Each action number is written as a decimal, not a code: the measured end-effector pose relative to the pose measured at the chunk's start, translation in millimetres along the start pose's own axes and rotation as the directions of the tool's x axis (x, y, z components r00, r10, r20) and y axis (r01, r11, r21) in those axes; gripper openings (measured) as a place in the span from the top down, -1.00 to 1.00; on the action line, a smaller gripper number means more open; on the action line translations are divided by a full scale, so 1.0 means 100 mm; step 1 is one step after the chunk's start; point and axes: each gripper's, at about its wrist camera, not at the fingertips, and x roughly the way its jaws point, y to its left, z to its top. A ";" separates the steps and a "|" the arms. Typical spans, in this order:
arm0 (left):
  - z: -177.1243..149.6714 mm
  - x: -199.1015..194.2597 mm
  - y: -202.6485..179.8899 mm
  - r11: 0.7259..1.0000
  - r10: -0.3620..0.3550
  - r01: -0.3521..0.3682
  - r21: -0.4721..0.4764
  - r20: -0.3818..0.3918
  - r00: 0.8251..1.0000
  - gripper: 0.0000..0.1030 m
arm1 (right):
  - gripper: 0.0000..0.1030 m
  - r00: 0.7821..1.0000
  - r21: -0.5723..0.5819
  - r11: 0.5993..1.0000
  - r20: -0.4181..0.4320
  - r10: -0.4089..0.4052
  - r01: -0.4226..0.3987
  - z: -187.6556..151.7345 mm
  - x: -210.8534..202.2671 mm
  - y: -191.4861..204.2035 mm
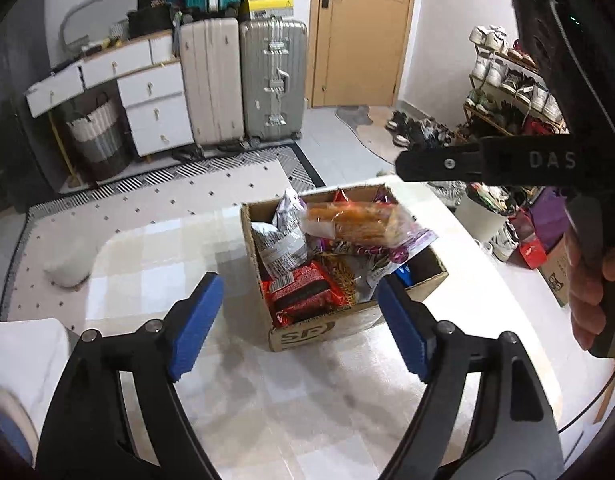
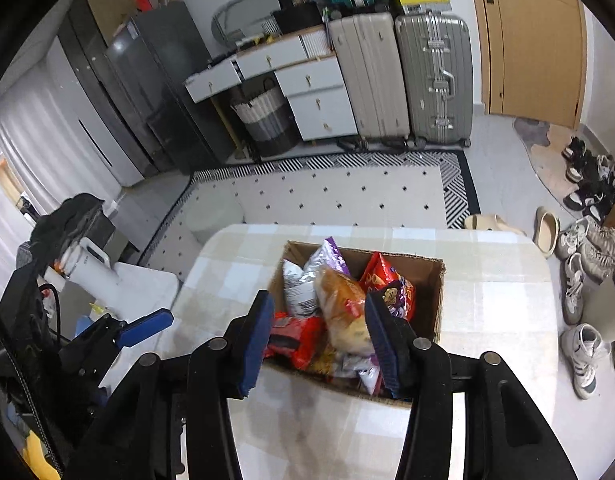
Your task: Organize snacks
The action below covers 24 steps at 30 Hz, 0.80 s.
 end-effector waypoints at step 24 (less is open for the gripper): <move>-0.58 -2.93 -0.53 0.991 0.135 -0.126 -0.049 0.363 0.922 -0.99 | -0.82 0.867 -0.127 0.990 0.485 0.113 -0.058 -1.23 -2.58 0.68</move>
